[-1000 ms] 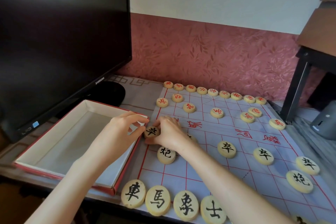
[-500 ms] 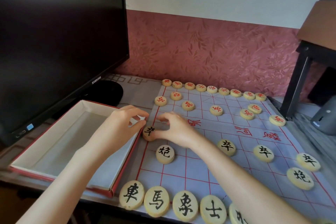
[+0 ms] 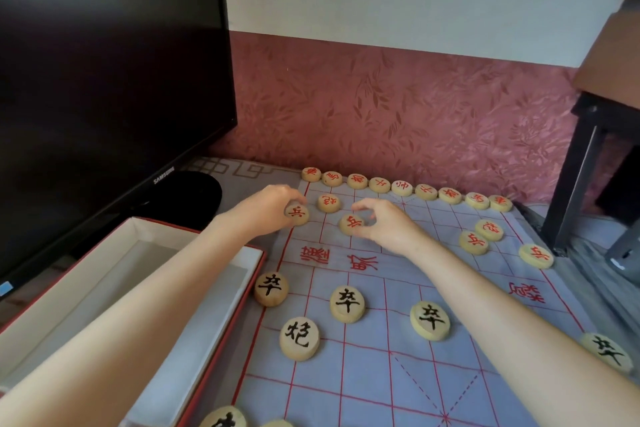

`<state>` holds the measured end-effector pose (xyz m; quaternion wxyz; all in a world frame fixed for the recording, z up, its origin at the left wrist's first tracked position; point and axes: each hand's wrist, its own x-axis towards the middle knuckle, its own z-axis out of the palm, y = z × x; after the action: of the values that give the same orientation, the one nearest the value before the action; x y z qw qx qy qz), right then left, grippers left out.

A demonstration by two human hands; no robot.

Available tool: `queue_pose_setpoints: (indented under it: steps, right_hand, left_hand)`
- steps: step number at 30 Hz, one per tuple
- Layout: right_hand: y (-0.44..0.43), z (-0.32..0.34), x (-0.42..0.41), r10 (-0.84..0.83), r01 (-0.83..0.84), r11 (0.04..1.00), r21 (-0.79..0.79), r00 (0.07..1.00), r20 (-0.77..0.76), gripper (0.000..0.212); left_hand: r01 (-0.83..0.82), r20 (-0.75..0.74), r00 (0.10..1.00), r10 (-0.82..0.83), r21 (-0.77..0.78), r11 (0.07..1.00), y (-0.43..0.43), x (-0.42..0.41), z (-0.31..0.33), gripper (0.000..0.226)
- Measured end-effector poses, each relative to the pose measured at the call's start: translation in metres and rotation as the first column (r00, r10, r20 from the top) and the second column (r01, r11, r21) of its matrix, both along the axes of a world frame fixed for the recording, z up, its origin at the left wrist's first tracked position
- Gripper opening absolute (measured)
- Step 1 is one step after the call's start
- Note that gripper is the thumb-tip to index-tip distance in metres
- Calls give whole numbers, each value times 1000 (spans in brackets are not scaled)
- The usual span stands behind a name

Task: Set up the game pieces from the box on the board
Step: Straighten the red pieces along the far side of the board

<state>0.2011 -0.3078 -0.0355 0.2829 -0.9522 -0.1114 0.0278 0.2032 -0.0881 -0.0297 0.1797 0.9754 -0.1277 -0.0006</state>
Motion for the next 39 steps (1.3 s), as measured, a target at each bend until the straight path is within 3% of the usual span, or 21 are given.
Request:
queue_pose_setpoints:
  steps: [3,7,12,15,18,22,25,28,33,39]
  right_hand:
    - [5,-2,12,-46,46,999,-5,999,10,60]
    - [13,-7,21,-118,123,986,-112,992,51,65]
    - [19,-18,28,-171,183,970,-161,982,85,48]
    - [17,-20,30,-146,149,986,-78,989,38,39]
    - [12,-21,31,-98,98,995,-8,995,-34,43]
    - [5,-20,29,7,4,997,76,990,-140,55]
    - [1,-15,26,22,-7,992,124,992,-125,63]
    - [-2,-16,26,-19,23,996,81,998,-57,67]
    - [3,-21,22,-78,78,996,-31,997,-1,65]
    - [3,-26,28,-63,64,998,12,997,-38,56]
  left_hand:
    - [-78,-25,997,78,-2,997,-1,15,-6,44]
    - [-227,11,974,228,-75,971,-7,26,-18,63]
    - [-315,42,946,321,-110,943,-13,34,-25,61]
    - [-310,-5,950,313,-158,938,-10,37,-28,48]
    - [-221,-79,975,209,-190,957,-5,40,-27,37]
    - [-26,-126,992,6,-154,988,-4,39,-19,40]
    - [28,-134,989,-58,-219,975,-2,39,-15,50]
    - [-24,-90,996,-4,-306,952,-2,38,-15,46]
    - [-161,-60,987,151,-242,957,-1,37,-27,61]
    - [-174,-78,984,159,-253,952,2,37,-32,44]
